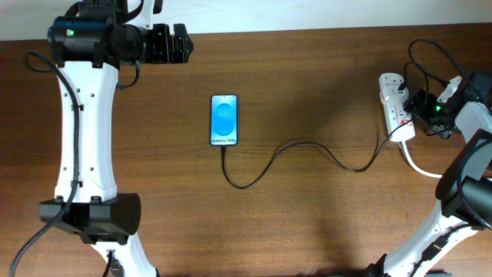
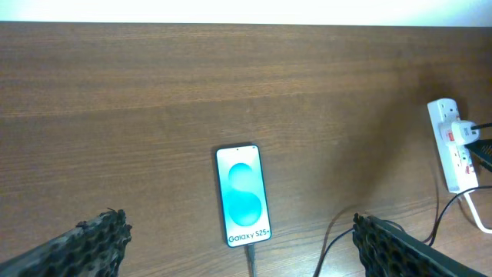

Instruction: Plug charger to phone and switch on socket

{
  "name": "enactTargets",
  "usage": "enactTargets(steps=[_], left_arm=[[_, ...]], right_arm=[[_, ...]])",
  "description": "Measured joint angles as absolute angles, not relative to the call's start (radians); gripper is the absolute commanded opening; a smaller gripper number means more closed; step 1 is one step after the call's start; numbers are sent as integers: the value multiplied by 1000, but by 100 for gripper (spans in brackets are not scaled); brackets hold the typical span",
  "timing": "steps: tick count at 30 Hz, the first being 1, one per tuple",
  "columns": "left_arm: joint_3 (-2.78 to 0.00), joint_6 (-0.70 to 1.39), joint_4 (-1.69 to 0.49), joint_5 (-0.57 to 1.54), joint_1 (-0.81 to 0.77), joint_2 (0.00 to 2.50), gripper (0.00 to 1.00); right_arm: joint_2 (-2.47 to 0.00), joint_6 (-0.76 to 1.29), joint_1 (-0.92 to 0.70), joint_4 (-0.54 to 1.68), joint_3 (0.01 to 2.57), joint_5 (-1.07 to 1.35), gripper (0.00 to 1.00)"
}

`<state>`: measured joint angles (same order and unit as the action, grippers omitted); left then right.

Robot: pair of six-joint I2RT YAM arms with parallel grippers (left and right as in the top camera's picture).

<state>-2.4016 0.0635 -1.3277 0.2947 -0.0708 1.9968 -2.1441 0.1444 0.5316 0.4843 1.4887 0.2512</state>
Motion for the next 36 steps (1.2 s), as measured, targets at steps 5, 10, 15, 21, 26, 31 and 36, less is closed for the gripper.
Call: enactTargets(steps=[5,10,15,21,26,31,36], left_arm=[[-2402,63,-1328,295,-71,1997,99],[-2402,64,-1328,295,-71,1997,100],[-2402,64,-1328,295,-71,1997,99],[-2402,64,-1328,295,-71,1997,99],[-2402,63,-1328,295,-71,1997,99],[-2402,63,-1328,295,-71,1997,99],[-2402,64,-1328,295,-71,1997,99]], right_arm=[[-2144,154,529,499,1494,244,98],[-2144,162,525,486,1494,226,98],[-2143,175,522,483,1494,215,99],[-2139,192,519,480,1491,202,99],[-2139,202,519,480,1490,202,99],[-2138,211,513,507,1502,184,98],[-2138,214,514,530,1509,182,99]])
